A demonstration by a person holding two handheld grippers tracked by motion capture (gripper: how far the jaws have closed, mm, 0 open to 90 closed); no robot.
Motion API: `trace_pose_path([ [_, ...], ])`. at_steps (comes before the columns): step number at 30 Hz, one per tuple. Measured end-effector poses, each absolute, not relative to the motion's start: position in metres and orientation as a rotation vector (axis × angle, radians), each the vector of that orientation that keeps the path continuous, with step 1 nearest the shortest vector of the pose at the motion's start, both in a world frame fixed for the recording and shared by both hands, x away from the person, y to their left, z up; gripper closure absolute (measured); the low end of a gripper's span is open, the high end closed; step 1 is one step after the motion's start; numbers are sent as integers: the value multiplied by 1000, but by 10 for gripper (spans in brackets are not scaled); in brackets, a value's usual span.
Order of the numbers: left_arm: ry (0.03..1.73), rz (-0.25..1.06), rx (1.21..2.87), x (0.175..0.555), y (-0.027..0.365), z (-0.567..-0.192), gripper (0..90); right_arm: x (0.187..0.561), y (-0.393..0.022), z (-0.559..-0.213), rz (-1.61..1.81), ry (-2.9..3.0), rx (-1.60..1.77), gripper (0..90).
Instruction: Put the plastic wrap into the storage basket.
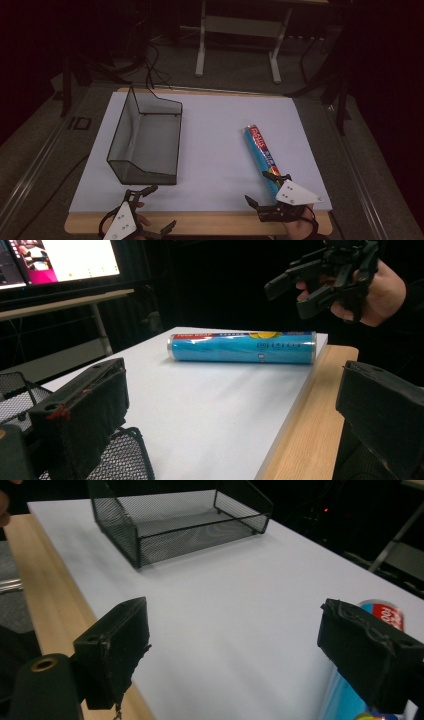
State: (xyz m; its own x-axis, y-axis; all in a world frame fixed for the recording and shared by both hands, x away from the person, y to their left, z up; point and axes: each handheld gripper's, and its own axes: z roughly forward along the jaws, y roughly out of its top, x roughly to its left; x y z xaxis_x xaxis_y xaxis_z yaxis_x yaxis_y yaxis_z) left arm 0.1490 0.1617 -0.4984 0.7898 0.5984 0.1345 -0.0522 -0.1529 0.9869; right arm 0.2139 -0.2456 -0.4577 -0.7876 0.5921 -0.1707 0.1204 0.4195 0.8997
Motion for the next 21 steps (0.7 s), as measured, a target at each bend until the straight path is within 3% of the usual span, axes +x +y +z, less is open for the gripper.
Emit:
trace_pose_path([
  [21, 411, 594, 1650, 149, 155, -500, 11, 212, -243, -436, 1334, 2223, 613, 116],
])
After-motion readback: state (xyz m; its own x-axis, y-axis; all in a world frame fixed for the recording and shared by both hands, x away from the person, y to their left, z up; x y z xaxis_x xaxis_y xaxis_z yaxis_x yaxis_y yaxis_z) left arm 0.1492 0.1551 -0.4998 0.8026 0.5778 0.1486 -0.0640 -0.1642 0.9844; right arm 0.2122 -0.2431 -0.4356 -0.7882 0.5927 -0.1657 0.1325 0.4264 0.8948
